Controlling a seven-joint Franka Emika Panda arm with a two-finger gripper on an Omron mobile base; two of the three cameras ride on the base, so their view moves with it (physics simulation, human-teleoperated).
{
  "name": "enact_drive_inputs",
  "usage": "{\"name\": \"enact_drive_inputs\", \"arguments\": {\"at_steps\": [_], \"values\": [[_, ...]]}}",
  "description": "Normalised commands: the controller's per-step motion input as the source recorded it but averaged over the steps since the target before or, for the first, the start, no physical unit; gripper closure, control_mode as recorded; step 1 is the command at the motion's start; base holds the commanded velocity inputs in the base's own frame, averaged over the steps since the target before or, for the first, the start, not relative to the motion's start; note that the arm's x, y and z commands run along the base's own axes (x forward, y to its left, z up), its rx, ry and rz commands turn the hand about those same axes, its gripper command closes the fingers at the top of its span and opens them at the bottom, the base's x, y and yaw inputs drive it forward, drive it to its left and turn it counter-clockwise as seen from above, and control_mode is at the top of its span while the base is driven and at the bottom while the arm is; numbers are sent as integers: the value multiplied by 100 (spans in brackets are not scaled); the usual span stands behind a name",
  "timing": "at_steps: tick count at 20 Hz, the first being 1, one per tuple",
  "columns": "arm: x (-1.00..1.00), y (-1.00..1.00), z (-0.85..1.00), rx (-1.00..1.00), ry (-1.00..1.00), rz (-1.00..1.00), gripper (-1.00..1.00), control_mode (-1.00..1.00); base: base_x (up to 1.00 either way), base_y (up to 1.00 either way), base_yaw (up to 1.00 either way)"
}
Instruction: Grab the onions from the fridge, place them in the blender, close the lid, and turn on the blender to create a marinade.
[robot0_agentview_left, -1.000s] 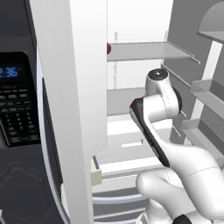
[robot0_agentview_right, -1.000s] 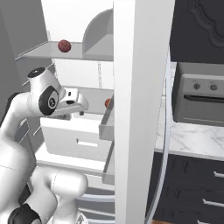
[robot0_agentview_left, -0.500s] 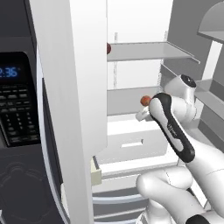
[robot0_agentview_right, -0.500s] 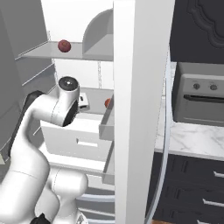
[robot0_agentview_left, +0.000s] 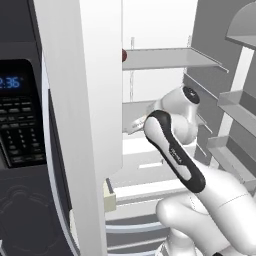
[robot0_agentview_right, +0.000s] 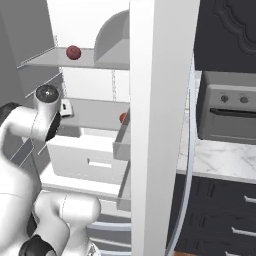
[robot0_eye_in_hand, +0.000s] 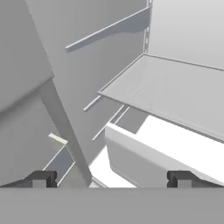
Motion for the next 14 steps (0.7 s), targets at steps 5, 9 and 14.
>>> {"name": "enact_drive_inputs", "arguments": {"at_steps": [5,9,14], "values": [[-14,100,22,3,0,0,-100,-100,0,0,0],[-12,100,14,7,2,3,-100,-100,0,0,0],[-16,100,9,7,0,2,-100,-100,0,0,0]]}}
